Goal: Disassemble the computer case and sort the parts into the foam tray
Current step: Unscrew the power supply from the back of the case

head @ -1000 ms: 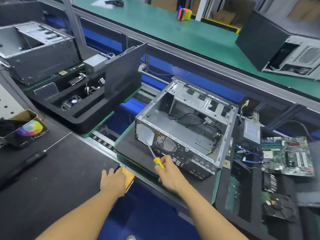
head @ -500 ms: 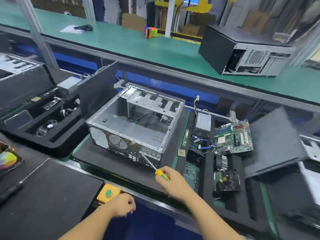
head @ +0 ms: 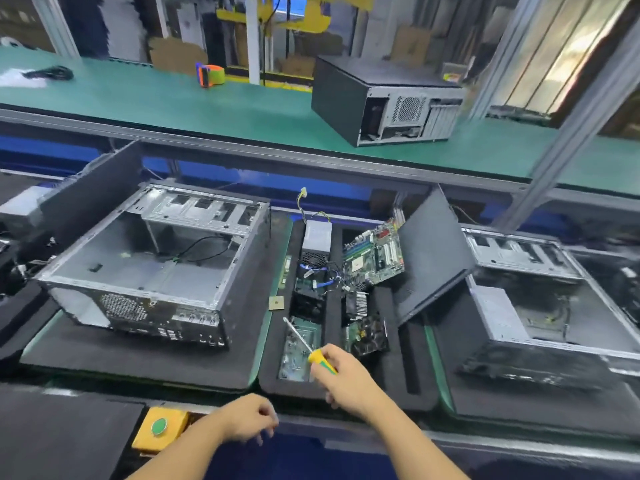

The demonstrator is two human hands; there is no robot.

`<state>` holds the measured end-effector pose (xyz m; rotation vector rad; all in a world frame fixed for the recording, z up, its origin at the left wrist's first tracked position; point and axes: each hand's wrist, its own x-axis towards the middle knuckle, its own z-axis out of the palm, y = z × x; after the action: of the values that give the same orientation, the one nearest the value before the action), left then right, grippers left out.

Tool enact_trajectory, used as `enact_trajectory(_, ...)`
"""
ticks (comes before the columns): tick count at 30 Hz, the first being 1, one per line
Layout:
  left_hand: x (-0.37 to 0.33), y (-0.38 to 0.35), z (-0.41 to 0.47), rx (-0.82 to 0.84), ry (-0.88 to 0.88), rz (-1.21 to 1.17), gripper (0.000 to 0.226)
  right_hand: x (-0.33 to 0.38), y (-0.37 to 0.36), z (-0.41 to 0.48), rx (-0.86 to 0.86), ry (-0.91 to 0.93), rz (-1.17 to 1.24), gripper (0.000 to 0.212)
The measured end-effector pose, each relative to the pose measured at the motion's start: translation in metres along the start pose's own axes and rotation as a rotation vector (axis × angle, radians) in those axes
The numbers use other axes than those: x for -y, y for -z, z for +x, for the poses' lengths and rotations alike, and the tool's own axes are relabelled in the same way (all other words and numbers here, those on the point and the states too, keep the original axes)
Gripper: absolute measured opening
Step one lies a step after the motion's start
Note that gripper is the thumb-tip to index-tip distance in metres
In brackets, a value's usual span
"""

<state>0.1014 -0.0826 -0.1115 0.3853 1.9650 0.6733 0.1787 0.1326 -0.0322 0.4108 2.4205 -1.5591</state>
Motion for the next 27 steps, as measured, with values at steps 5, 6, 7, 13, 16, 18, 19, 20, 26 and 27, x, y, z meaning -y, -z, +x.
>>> enact_trajectory(5,-0.047,-0.005,0.016,0.028,-0.133,-0.159,0.014,-0.004,0.017,-0.010,-0.057,-0.077,0.126,0.021)
enact_trajectory(6,-0.057,-0.006,0.019,0.011,-0.142,-0.241,0.014,-0.004,0.021,-0.011,-0.065,-0.107,0.195,0.023)
enact_trajectory(7,-0.069,-0.007,0.023,-0.007,-0.153,-0.325,0.014,-0.005,0.026,-0.013,-0.076,-0.129,0.288,0.024)
enact_trajectory(13,-0.133,-0.020,0.038,-0.102,-0.108,-0.987,0.013,-0.011,0.058,-0.037,-0.168,-0.095,0.937,0.038)
enact_trajectory(16,-0.161,-0.034,0.043,-0.019,-0.106,-1.156,0.012,-0.022,0.073,-0.049,-0.190,-0.051,1.056,0.035)
enact_trajectory(18,-0.179,-0.044,0.046,0.056,-0.145,-1.184,0.019,-0.033,0.080,-0.055,-0.236,-0.045,1.096,0.034)
enact_trajectory(19,-0.188,-0.048,0.046,0.103,-0.177,-1.195,0.024,-0.038,0.084,-0.057,-0.254,-0.048,1.107,0.032)
enact_trajectory(20,-0.198,-0.051,0.045,0.157,-0.214,-1.215,0.029,-0.043,0.087,-0.060,-0.267,-0.052,1.110,0.031)
enact_trajectory(26,-0.254,-0.072,0.053,0.167,-0.379,-1.218,0.031,-0.059,0.128,-0.065,-0.224,-0.055,1.065,0.013)
enact_trajectory(27,-0.262,-0.075,0.056,0.143,-0.397,-1.239,0.025,-0.060,0.139,-0.066,-0.200,-0.051,1.037,0.012)
